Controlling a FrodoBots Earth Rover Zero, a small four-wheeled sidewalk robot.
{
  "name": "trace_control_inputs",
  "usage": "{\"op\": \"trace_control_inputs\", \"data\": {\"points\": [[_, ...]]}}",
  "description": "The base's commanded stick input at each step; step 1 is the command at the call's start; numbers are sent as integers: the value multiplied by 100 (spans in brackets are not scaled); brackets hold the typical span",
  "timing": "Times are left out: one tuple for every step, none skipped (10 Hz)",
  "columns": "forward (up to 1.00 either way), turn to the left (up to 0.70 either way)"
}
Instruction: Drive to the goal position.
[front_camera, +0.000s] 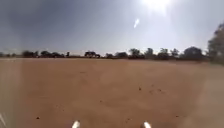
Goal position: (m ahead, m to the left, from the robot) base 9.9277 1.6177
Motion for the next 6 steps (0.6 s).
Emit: {"op": "trace_control_inputs", "data": {"points": [[70,0],[70,0],[70,0],[70,0],[70,0],[70,0]]}}
